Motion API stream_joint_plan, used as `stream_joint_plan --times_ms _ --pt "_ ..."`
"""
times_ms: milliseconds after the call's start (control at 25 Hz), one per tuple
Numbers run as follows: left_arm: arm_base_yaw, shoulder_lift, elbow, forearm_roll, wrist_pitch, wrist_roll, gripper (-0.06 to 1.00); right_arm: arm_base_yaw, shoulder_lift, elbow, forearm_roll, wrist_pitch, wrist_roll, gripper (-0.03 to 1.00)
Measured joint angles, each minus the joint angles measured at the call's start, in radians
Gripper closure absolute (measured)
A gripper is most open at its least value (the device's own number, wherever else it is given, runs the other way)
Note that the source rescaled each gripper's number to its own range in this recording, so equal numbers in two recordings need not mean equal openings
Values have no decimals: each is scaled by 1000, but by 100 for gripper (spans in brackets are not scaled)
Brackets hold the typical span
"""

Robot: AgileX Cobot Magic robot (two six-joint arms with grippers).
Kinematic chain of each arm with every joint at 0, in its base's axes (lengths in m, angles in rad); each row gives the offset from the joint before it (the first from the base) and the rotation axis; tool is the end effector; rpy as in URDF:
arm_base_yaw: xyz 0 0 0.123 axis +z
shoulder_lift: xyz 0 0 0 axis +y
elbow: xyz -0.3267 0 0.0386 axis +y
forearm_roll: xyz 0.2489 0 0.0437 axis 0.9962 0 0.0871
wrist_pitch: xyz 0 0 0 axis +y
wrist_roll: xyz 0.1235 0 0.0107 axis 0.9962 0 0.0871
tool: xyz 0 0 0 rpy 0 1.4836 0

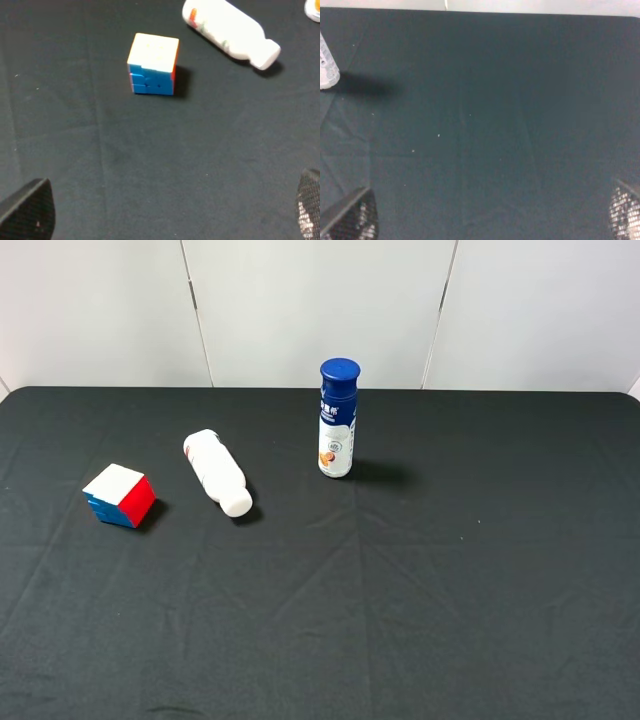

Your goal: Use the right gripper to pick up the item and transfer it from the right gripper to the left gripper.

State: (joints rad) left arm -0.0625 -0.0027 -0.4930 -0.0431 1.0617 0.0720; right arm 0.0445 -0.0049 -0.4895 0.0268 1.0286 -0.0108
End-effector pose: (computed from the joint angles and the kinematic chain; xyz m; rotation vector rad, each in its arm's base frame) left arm -0.0190 -0.0035 0.2604 0.1396 2.0444 -0.0457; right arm -0.0169 0.0021 0.2629 -0.0564 2.0171 0.0534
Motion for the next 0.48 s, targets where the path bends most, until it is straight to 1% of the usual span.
stream_joint_plan --times_ms 80,200,480 --pt "64 0 0 0 0 0 6 0 0 0 0 0 0 -3" --pt "121 0 0 0 0 -1 6 0 0 0 0 0 0 -3" --pt "132 0 0 -1 0 -1 6 0 0 0 0 0 0 -3"
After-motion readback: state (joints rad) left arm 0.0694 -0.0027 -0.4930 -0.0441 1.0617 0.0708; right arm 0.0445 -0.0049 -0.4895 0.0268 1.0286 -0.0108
